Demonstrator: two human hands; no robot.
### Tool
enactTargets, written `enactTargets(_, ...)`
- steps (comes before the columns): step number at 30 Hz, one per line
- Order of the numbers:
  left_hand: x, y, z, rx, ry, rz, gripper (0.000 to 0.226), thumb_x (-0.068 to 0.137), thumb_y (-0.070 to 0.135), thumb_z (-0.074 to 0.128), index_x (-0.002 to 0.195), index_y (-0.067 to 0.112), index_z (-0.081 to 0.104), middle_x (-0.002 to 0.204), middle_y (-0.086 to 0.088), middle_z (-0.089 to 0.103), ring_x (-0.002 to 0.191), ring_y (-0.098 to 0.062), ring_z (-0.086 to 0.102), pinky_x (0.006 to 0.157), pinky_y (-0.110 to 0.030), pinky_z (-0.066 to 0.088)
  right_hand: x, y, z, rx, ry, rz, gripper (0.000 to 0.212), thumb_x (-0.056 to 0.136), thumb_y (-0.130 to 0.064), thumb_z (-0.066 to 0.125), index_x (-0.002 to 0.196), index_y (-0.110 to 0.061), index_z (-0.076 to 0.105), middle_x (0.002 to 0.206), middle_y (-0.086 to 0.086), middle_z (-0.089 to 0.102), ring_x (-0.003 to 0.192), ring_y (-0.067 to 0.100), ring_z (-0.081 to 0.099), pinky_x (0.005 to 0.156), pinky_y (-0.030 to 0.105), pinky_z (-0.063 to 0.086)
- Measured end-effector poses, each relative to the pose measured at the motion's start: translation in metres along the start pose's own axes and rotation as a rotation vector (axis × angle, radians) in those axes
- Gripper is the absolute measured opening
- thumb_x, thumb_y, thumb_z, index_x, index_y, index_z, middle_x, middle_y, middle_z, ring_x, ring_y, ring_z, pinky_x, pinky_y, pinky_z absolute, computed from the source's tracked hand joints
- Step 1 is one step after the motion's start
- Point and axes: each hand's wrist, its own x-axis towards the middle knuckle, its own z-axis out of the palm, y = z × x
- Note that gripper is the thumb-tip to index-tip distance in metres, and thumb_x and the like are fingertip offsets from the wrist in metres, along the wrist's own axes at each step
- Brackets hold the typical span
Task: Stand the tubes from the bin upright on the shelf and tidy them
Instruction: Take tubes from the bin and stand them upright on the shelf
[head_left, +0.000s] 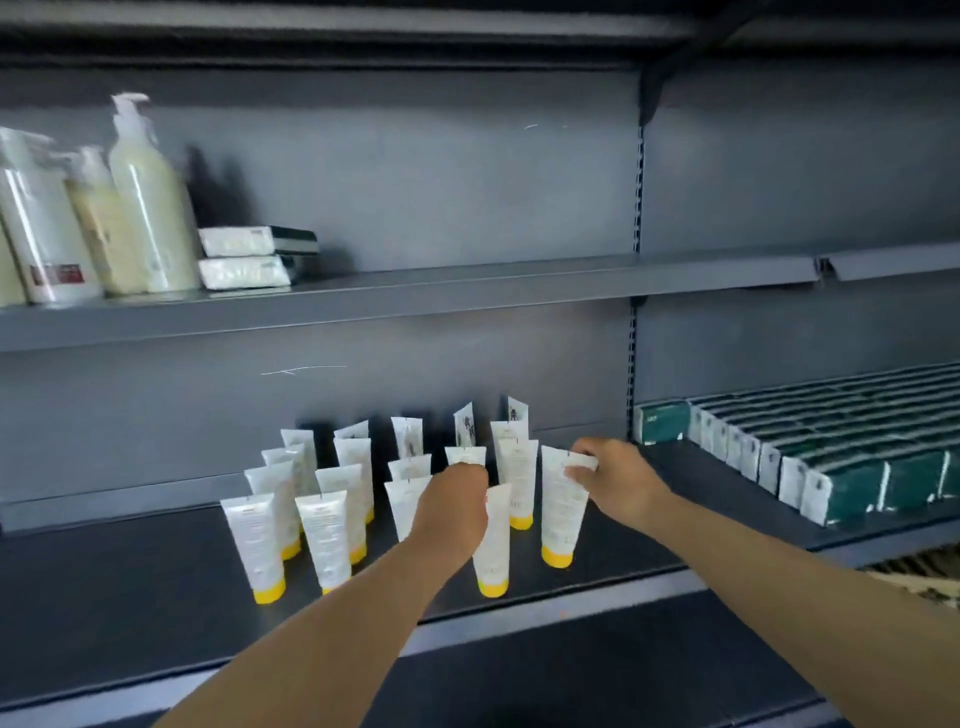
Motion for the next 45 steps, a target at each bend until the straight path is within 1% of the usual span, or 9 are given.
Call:
enactTargets(3,0.03,-0.004,0.017,0.028,-0.02,-0.065,0.018,0.093,0.003,0.046,0.099,0.007,0.062,0.101,-0.009,0.063,0.089,-0.02,0.058,0.079,-0.026,0.049,0.033,0.006,0.021,-0.067,-0.024,-0.027,0.009,0.094,-0.017,0.051,0.091,-0.02,0.058,0.087,-0.002,0.056,0.082,0.018,0.054,0.066,0.025,0.038)
enactTargets(6,0.049,-0.012,0.031,0.039,-0.043,-0.112,0.016,0.093,0.004,0.048,0.102,0.007,0.06,0.105,-0.008,0.062,0.092,-0.018,0.058,0.079,-0.024,0.047,0.058,0.015,0.041,-0.07,-0.07,-0.03,0.024,0.096,-0.019,0.049,0.118,-0.017,0.058,0.108,0.0,0.062,0.099,0.019,0.058,0.078,0.027,0.044)
enactTargets(9,0.058,-0.018,0.038,0.071,-0.063,-0.136,0.017,0.093,0.005,0.05,0.107,0.007,0.059,0.108,-0.008,0.061,0.1,-0.02,0.059,0.083,-0.025,0.048,0.071,0.026,0.056,-0.1,-0.142,-0.042,0.031,0.096,-0.02,0.05,0.126,-0.02,0.056,0.125,0.003,0.06,0.112,0.021,0.057,0.09,0.031,0.048)
enactTargets(15,0.064,-0.021,0.038,0.099,-0.074,-0.139,0.015,0.093,0.004,0.049,0.105,0.005,0.059,0.106,-0.01,0.062,0.098,-0.022,0.06,0.081,-0.027,0.049,0.08,0.035,0.06,-0.128,-0.172,-0.029,0.037,0.097,-0.017,0.048,0.133,-0.019,0.05,0.133,0.002,0.055,0.117,0.021,0.055,0.086,0.026,0.044)
enactTargets(24,0.062,-0.015,0.037,0.146,-0.059,-0.115,0.031,0.092,0.006,0.055,0.122,0.011,0.055,0.118,-0.006,0.06,0.109,-0.021,0.057,0.092,-0.031,0.05,0.072,0.031,0.042,-0.24,-0.215,-0.078,0.039,0.091,-0.018,0.058,0.13,-0.018,0.051,0.128,0.002,0.058,0.107,0.019,0.059,0.074,0.023,0.047)
enactTargets(30,0.055,-0.009,0.021,0.146,-0.007,-0.103,0.037,0.091,0.014,0.058,0.128,0.012,0.052,0.123,-0.005,0.058,0.116,-0.021,0.054,0.095,-0.031,0.048,0.057,0.02,0.019,-0.278,-0.192,-0.108,0.042,0.09,-0.02,0.062,0.13,-0.016,0.05,0.13,0.002,0.056,0.109,0.018,0.057,0.088,0.029,0.046)
enactTargets(35,0.033,-0.006,0.001,0.124,0.006,-0.069,0.035,0.09,0.013,0.059,0.125,0.011,0.054,0.12,-0.005,0.059,0.113,-0.021,0.055,0.093,-0.032,0.049,0.03,0.007,0.002,-0.316,-0.186,-0.137,0.04,0.089,-0.022,0.062,0.127,-0.016,0.053,0.13,0.001,0.056,0.11,0.016,0.056,0.088,0.027,0.043)
enactTargets(41,-0.036,-0.005,-0.011,0.025,-0.019,-0.035,0.031,0.087,0.014,0.06,0.118,0.012,0.057,0.116,-0.004,0.06,0.112,-0.025,0.055,0.087,-0.033,0.048,-0.032,-0.009,-0.001,-0.386,-0.208,-0.135,0.045,0.086,-0.027,0.066,0.127,-0.018,0.052,0.126,0.002,0.056,0.11,0.019,0.055,0.094,0.032,0.046)
enactTargets(45,-0.128,-0.021,0.032,-0.069,-0.147,-0.11,0.033,0.088,0.017,0.06,0.12,0.015,0.056,0.12,-0.003,0.058,0.114,-0.026,0.055,0.089,-0.037,0.047,-0.104,0.01,0.023,-0.391,-0.3,-0.114,0.04,0.087,-0.022,0.065,0.125,-0.017,0.054,0.123,0.002,0.056,0.1,0.015,0.053,0.088,0.024,0.041)
